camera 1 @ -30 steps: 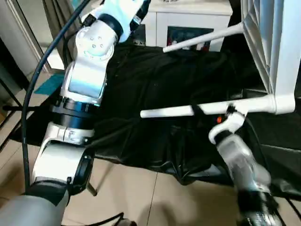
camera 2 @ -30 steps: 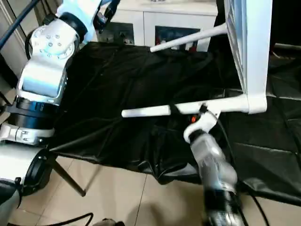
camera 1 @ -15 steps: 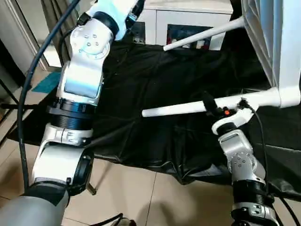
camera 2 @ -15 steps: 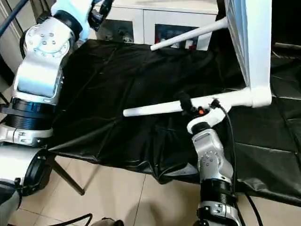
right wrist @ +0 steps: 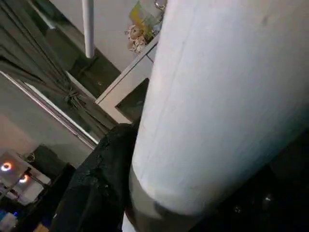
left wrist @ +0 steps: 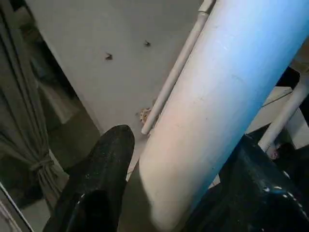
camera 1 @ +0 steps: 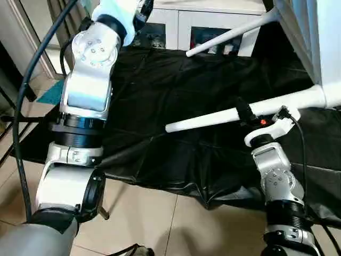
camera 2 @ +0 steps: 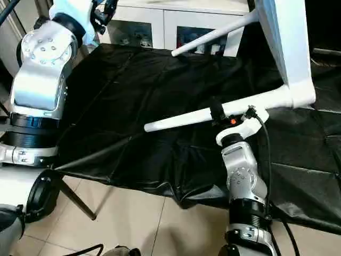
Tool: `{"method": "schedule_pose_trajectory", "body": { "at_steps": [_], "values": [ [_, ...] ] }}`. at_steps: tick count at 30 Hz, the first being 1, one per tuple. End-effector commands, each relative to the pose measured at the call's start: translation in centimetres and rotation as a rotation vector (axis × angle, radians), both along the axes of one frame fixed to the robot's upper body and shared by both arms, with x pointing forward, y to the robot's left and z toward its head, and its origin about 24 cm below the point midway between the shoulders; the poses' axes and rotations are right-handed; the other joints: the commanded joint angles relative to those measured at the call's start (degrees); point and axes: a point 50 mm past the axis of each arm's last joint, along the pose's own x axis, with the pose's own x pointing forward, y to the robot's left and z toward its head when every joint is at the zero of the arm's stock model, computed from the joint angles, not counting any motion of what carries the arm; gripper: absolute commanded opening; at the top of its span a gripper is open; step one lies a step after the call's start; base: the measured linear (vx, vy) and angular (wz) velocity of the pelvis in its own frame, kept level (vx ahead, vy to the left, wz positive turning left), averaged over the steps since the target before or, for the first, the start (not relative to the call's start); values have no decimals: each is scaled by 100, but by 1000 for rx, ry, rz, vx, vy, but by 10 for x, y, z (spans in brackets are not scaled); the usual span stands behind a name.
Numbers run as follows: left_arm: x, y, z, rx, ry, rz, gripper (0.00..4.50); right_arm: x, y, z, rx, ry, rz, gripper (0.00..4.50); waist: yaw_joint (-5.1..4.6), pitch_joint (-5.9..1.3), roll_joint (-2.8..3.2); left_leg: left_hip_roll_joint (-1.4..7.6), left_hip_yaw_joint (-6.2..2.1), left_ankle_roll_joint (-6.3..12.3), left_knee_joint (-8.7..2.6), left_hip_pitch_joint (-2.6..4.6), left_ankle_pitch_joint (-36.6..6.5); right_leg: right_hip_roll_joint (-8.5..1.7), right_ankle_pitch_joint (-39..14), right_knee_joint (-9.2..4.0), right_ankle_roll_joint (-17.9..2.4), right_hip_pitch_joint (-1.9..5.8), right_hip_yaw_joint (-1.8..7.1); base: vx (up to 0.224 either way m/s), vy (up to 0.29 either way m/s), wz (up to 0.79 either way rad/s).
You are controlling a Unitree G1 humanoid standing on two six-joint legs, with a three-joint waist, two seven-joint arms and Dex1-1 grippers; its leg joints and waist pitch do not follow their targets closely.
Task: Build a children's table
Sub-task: Flip table
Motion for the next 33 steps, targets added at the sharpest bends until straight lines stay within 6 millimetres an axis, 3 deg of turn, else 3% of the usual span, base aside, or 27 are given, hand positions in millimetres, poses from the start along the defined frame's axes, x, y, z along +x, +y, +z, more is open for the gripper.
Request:
{"method": "schedule_pose_trajectory", "body": {
  "at_steps": [1,5,8,10,12,14,18,22,24,28,30,33],
  "values": [
    [7,-1,-28,-107,137,-33,252,5,-1,31,-89,-119,-24,196,-13,-430,-172,341,-145,548,-359,254,-684,-267,-354,-373,-1373,170,78,0,0,0],
    [4,4,-42,-195,142,-27,252,4,-27,57,-220,-200,-161,195,-3,-429,-197,331,-138,519,-353,241,-666,-260,-425,-379,-1312,180,74,0,0,0],
    [0,6,-52,-228,138,-48,249,2,-36,69,-287,-240,-195,192,-7,-433,-202,323,-131,529,-346,247,-671,-247,-490,-390,-1247,177,75,0,0,0],
    [-4,5,-64,-245,146,-64,244,0,-40,80,-351,-277,-215,189,-4,-446,-175,326,-138,571,-337,250,-622,-244,-389,-385,-1232,176,77,0,0,0],
    [-7,4,-74,-266,164,-72,228,-3,-43,88,-395,-303,-232,182,-4,-467,-188,331,-138,636,-320,245,-500,-224,-124,-357,-1247,178,71,0,0,0],
    [-11,3,-84,-287,179,-79,211,-5,-44,95,-442,-326,-243,175,5,-464,-159,337,-140,681,-318,255,-509,-222,-22,-356,-1274,166,71,0,0,0],
    [-17,5,-102,-309,213,-61,192,-9,-40,100,-513,-356,-249,171,4,-466,-187,343,-145,676,-316,256,-483,-214,111,-342,-1269,179,67,0,0,0],
    [-23,11,-120,-324,254,-38,174,-14,-29,96,-579,-357,-236,170,0,-461,-219,344,-143,771,-303,240,-369,-214,284,-328,-1246,183,70,0,0,0],
    [-26,12,-131,-321,286,-38,171,-17,-19,90,-633,-342,-219,170,13,-461,-198,350,-148,772,-305,252,-381,-221,222,-330,-1215,175,73,0,0,0],
    [-33,10,-147,-287,342,-88,163,-22,-1,75,-663,-301,-205,170,-9,-435,-171,364,-159,573,-354,290,-701,-203,-151,-376,-1130,140,80,0,0,0],
    [-36,8,-154,-274,368,-115,163,-25,7,67,-673,-282,-189,170,-28,-419,-173,371,-169,424,-392,292,-908,-202,-347,-396,-1048,136,81,0,0,0],
    [-38,7,-161,-264,392,-130,162,-28,15,59,-688,-248,-181,170,-62,-399,-156,382,-186,103,-462,355,-1354,-161,-483,-420,-867,93,94,0,0,0]
  ]
}}
